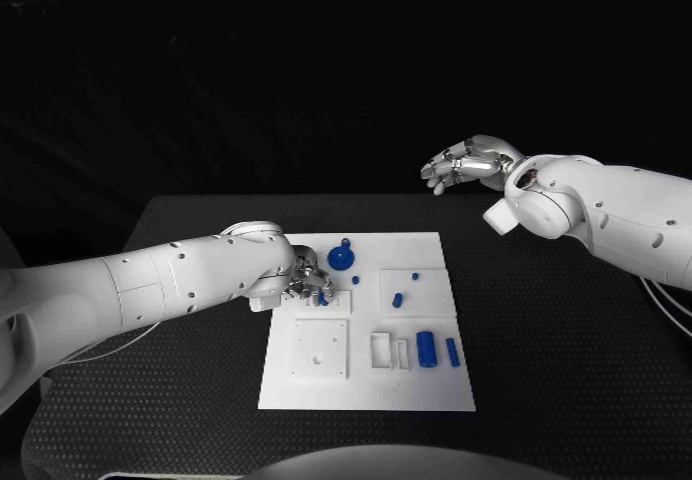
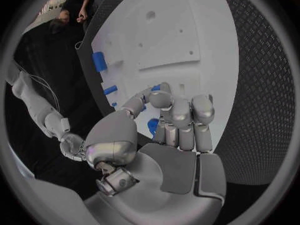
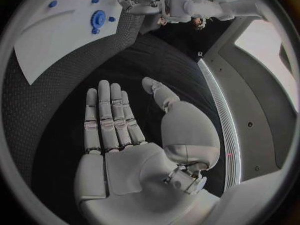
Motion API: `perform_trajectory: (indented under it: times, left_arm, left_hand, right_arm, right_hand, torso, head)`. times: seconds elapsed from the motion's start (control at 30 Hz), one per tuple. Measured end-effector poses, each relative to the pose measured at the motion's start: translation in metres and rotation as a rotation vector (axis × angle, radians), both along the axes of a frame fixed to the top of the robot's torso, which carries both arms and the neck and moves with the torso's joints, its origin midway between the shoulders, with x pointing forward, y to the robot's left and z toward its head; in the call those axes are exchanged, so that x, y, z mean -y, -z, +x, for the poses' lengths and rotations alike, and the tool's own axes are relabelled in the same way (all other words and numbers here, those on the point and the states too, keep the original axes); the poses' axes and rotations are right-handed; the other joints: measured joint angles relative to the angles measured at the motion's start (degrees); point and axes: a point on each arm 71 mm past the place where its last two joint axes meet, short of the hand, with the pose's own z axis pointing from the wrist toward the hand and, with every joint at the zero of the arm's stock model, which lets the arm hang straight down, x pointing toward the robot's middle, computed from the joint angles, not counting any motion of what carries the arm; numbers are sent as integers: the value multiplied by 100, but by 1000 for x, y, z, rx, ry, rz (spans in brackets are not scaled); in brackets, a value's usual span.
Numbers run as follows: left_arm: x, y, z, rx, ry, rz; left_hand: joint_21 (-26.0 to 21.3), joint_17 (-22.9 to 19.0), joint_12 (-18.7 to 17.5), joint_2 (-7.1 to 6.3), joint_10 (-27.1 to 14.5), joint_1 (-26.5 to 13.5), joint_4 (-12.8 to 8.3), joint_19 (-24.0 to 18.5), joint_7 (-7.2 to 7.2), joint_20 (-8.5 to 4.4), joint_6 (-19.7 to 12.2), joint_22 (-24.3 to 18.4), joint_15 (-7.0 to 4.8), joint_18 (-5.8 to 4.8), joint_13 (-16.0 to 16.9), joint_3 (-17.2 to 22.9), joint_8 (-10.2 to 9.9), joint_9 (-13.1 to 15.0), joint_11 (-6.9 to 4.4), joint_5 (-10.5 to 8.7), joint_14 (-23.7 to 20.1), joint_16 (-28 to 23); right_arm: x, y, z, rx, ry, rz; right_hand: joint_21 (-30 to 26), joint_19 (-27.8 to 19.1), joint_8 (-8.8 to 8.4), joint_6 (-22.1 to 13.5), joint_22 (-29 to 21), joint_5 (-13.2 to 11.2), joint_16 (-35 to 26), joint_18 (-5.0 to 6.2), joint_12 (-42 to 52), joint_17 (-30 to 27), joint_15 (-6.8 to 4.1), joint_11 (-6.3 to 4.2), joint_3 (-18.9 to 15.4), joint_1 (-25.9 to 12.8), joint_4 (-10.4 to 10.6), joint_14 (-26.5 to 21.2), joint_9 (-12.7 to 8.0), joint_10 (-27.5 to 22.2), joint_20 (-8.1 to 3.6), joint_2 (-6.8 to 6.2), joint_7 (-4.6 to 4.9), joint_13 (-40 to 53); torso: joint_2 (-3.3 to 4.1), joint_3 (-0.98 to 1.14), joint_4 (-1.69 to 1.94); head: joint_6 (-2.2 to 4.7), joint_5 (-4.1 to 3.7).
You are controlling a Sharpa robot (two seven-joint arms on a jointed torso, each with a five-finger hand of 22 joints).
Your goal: Assemble the parts on the task board
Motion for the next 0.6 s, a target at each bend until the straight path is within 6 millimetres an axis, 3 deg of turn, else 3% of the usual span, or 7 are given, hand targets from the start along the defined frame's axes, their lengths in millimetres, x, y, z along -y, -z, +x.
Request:
perform_trajectory:
  times: [0.6]
  left_arm:
    - [-1, 0, 0, -1, 3, 0]
  left_hand:
    - [0, -1, 0, 22, 0, -21, -1, 0, -11, 1, -11, -1, -3, 4, -11, 27, -2, -12, 0, -21, -2, 0]
  right_arm:
    - [0, 0, 0, -1, 0, 2]
  right_hand:
    - [0, 0, 0, 0, 5, 45, 0, 0, 0, 1, 0, 0, 0, 23, 0, 0, 0, 0, 0, 23, 0, 0]
  torso:
    - [1, -1, 4]
  head:
    - [-21, 4]
